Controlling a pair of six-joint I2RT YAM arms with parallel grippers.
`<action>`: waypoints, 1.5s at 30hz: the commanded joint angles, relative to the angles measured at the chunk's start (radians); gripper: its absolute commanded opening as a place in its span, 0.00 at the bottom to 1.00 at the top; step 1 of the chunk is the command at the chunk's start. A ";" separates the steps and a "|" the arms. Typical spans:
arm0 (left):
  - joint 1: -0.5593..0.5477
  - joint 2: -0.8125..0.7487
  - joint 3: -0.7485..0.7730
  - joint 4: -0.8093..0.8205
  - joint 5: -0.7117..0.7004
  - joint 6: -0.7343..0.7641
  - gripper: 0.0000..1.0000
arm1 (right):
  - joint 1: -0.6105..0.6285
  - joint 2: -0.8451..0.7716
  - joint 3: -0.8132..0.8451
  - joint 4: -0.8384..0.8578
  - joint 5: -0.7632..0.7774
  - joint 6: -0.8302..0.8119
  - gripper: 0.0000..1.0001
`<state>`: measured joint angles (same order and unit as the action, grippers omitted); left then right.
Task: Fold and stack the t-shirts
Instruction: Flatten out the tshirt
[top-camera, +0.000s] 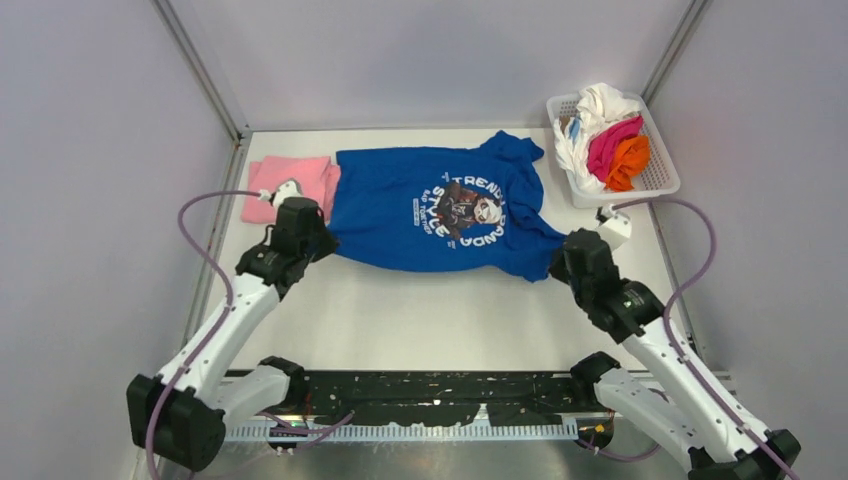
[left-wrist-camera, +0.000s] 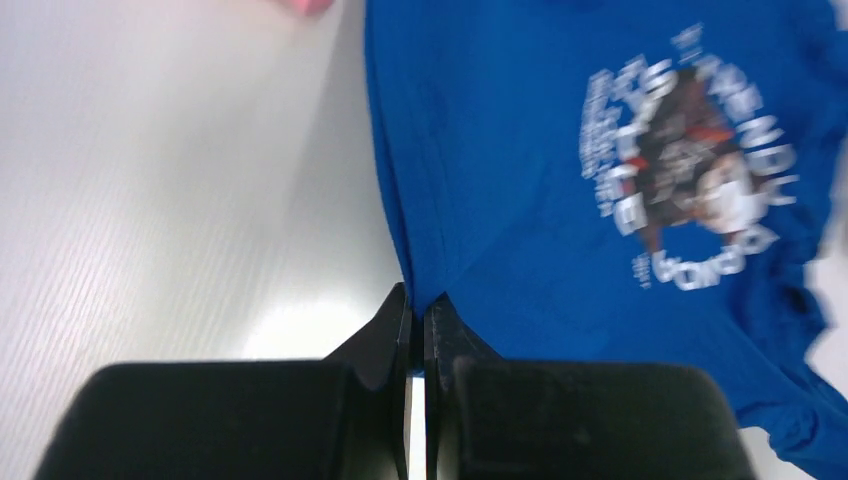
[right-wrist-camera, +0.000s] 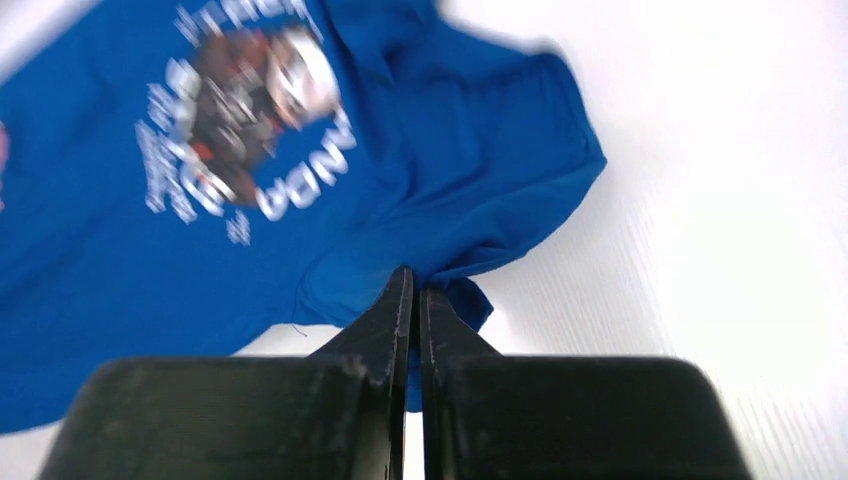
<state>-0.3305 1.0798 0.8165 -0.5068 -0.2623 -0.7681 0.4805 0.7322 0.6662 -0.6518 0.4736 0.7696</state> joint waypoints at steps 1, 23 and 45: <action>-0.005 -0.145 0.174 0.005 0.027 0.078 0.00 | -0.003 -0.053 0.208 0.041 0.197 -0.101 0.05; -0.005 -0.288 1.122 -0.252 0.084 0.278 0.00 | -0.004 0.127 1.459 -0.110 -0.041 -0.512 0.05; -0.004 -0.164 0.882 -0.178 -0.232 0.333 0.00 | -0.004 0.173 1.189 0.112 0.277 -0.662 0.05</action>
<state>-0.3405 0.8173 1.8015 -0.7532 -0.2310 -0.4866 0.4824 0.8616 1.9751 -0.7055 0.4828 0.1707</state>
